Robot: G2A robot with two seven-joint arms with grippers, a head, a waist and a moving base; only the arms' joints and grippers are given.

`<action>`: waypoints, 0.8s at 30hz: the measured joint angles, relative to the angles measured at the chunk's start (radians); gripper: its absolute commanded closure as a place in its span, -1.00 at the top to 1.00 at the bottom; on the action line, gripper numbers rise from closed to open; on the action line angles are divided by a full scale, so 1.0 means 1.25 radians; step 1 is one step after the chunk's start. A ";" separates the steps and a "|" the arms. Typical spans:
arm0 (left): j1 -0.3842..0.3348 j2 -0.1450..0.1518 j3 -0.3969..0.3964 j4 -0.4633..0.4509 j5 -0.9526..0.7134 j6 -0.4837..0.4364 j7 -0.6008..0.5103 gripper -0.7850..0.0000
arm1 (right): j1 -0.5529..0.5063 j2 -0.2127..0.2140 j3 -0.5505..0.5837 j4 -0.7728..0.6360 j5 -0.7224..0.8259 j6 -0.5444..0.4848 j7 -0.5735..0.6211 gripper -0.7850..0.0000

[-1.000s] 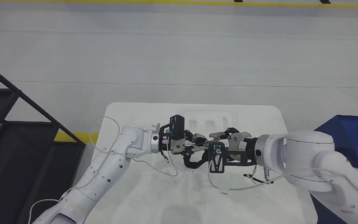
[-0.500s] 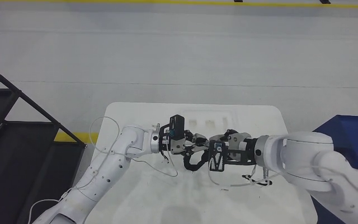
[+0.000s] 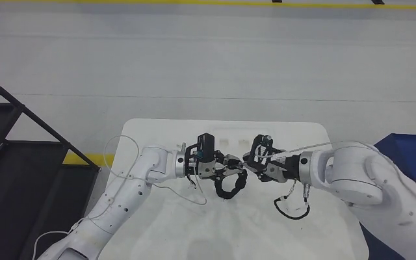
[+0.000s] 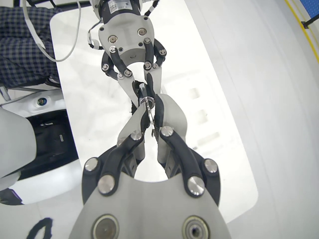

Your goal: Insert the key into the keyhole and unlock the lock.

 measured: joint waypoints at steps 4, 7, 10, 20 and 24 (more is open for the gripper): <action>0.002 0.000 -0.003 -0.004 0.012 0.006 -0.003 -1.00 | -0.024 0.001 0.016 0.009 0.054 0.060 0.002 -1.00; 0.002 -0.001 -0.003 -0.009 0.023 0.011 -0.007 -1.00 | -0.041 0.001 0.032 0.009 0.109 0.114 0.003 -1.00; 0.004 -0.001 -0.002 -0.015 0.032 0.015 -0.008 -1.00 | -0.056 0.002 0.046 0.000 0.131 0.150 -0.004 -1.00; 0.011 -0.001 -0.009 -0.032 0.064 0.030 0.000 -1.00 | -0.096 -0.001 0.070 -0.015 0.202 0.236 -0.023 1.00; 0.017 -0.001 -0.016 -0.025 0.060 0.034 0.020 -1.00 | -0.104 0.000 0.092 -0.023 0.182 0.204 -0.045 1.00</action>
